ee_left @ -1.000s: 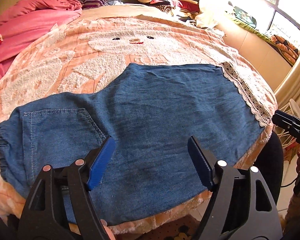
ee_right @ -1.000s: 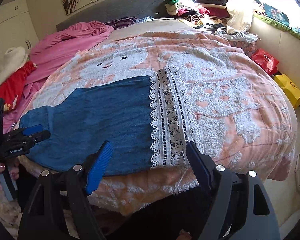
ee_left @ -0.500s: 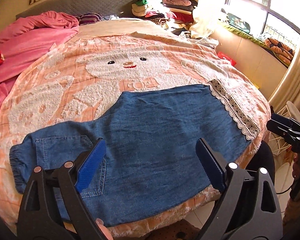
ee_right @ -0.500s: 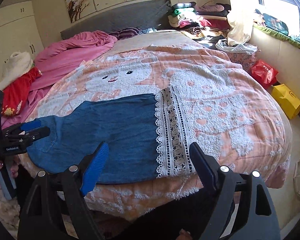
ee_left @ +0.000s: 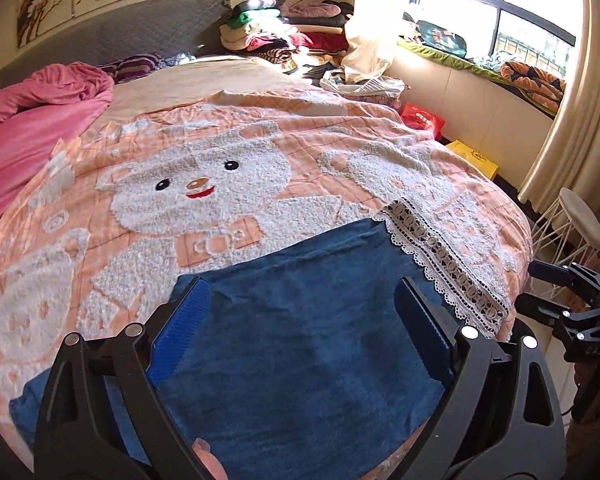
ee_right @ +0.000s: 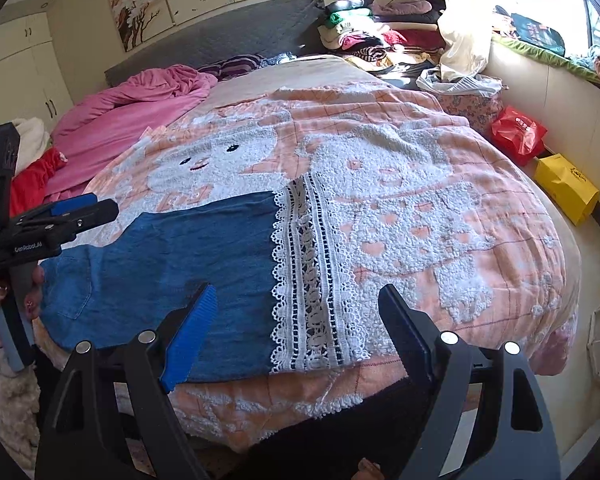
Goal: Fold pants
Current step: 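Grasp the lace-trimmed leg edge with the left tool and lift it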
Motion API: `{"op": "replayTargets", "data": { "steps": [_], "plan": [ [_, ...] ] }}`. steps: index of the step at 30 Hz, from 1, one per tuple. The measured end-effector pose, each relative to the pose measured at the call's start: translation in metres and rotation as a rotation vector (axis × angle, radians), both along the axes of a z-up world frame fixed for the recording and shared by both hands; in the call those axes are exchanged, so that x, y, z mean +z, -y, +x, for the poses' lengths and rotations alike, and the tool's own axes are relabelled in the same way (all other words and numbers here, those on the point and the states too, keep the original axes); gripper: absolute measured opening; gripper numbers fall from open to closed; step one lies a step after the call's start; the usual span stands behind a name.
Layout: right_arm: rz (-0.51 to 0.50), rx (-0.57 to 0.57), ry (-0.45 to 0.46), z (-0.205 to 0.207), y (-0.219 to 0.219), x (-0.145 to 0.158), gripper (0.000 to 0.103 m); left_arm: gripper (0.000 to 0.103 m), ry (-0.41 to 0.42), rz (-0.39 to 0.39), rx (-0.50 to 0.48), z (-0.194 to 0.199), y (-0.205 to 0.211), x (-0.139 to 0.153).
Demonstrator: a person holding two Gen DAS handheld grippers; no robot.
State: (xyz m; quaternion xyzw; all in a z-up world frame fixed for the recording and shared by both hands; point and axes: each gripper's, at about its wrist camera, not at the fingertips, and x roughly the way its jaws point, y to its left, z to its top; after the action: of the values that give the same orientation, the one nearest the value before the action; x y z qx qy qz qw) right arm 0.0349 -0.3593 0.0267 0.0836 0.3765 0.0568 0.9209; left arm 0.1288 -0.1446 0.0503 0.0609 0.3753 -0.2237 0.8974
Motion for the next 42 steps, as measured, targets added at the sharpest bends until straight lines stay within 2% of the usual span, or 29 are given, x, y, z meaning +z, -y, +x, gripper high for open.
{"op": "replayTargets", "data": {
  "steps": [10, 19, 21, 22, 23, 24, 28, 37, 39, 40, 41, 42],
  "plan": [
    [0.072, -0.026, -0.078, 0.014, 0.012, -0.032, 0.082, 0.087, -0.086, 0.016, -0.108, 0.057, 0.045, -0.024],
    [0.103, -0.016, -0.121, 0.030, 0.016, -0.049, 0.082, 0.078, -0.163, 0.029, -0.225, 0.093, 0.093, -0.054],
    [0.112, -0.011, -0.132, 0.034, 0.017, -0.055, 0.081, 0.076, -0.168, 0.054, -0.250, 0.100, 0.105, -0.061],
    [0.112, -0.009, -0.138, 0.035, 0.018, -0.058, 0.074, 0.075, -0.170, 0.059, -0.266, 0.103, 0.109, -0.064],
    [0.111, 0.000, -0.133, 0.036, 0.017, -0.058, 0.060, 0.073, -0.175, 0.063, -0.280, 0.105, 0.113, -0.067],
    [0.117, 0.017, -0.128, 0.035, 0.016, -0.057, 0.057, 0.072, -0.181, 0.063, -0.295, 0.108, 0.117, -0.069],
    [0.122, 0.050, -0.108, 0.032, 0.011, -0.053, 0.056, 0.063, -0.227, 0.040, -0.329, 0.118, 0.125, -0.082],
    [0.167, 0.103, -0.132, 0.052, 0.013, -0.068, 0.056, 0.062, -0.254, -0.022, -0.369, 0.127, 0.131, -0.091],
    [0.187, 0.110, -0.130, 0.054, 0.015, -0.068, 0.047, 0.056, -0.259, -0.034, -0.379, 0.126, 0.132, -0.091],
    [0.195, 0.116, -0.124, 0.053, 0.015, -0.066, 0.041, 0.049, -0.259, -0.041, -0.389, 0.125, 0.132, -0.090],
    [0.212, 0.129, -0.118, 0.051, 0.015, -0.065, 0.040, 0.040, -0.262, -0.057, -0.407, 0.123, 0.132, -0.089],
    [0.226, 0.135, -0.117, 0.050, 0.015, -0.065, 0.040, 0.037, -0.268, -0.079, -0.429, 0.120, 0.131, -0.088]
  ]
}}
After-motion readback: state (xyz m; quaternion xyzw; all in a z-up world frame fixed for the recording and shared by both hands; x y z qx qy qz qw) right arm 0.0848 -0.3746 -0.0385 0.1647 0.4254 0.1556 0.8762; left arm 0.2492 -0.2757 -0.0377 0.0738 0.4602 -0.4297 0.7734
